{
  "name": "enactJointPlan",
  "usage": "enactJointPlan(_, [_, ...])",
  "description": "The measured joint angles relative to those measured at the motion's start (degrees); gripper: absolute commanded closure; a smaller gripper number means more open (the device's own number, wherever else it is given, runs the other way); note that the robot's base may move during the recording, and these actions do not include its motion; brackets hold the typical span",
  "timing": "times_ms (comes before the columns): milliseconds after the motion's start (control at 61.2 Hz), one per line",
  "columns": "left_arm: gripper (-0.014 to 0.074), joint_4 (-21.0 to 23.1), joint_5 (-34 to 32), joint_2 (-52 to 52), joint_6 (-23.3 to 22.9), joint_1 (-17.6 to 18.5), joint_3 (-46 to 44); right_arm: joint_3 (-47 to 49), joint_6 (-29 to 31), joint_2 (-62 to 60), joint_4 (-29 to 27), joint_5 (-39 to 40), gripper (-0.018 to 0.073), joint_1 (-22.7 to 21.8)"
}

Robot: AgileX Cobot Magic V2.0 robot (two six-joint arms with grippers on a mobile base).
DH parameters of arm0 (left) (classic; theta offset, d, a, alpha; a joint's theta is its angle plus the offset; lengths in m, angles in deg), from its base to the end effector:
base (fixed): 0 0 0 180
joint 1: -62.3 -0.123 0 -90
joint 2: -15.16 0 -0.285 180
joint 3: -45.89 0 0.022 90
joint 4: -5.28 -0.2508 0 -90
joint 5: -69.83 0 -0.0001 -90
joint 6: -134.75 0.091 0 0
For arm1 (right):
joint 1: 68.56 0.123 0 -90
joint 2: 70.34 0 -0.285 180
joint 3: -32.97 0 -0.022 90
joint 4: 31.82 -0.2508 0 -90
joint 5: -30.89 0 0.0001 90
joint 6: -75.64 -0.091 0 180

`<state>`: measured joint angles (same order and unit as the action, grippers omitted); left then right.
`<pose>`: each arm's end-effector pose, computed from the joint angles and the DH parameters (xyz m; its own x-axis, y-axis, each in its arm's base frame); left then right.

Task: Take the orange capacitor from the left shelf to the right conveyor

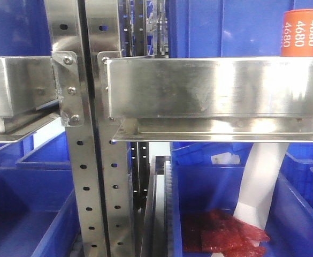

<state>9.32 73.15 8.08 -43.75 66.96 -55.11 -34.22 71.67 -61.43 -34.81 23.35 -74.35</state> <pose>0.0567 -0.0050 0.1981 0.0068 -0.0449 -0.9990 0.0857 0.9953 -0.0442 0.0469 -0.0041 0.2587 0.1209 0.1091 -0.9866 0.0801 0.9896 0.1192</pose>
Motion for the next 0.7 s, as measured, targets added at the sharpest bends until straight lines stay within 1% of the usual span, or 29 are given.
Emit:
enactJointPlan(82, [0.0723, 0.0, 0.0, 0.0, 0.0, 0.0, 0.0, 4.7, 0.0, 4.1, 0.0, -1.3, 0.0459, 0.6])
enactJointPlan(164, [0.0723, 0.0, 0.0, 0.0, 0.0, 0.0, 0.0, 9.1, -0.1, 9.6, 0.0, -1.5, 0.0349, 1.9])
enactJointPlan(311, [0.0723, 0.0, 0.0, 0.0, 0.0, 0.0, 0.0, 14.7, -0.3, 20.6, 0.0, -1.5, 0.0046, 5.8])
enactJointPlan(392, [0.0723, 0.0, 0.0, 0.0, 0.0, 0.0, 0.0, 16.6, -0.3, 27.9, 0.0, -1.0, -0.0067, 8.1])
enactJointPlan(507, [0.0723, 0.0, 0.0, 0.0, 0.0, 0.0, 0.0, 18.6, -0.4, 36.1, 0.0, 1.5, -0.0057, 10.8])
enactJointPlan(589, [0.0723, 0.0, 0.0, 0.0, 0.0, 0.0, 0.0, 20.1, -0.4, 42.2, 0.0, 4.7, -0.0057, 12.4])
enactJointPlan(703, [0.0723, 0.0, 0.0, 0.0, 0.0, 0.0, 0.0, 22.0, -0.4, 49.8, 0.0, 9.5, -0.0057, 13.7])
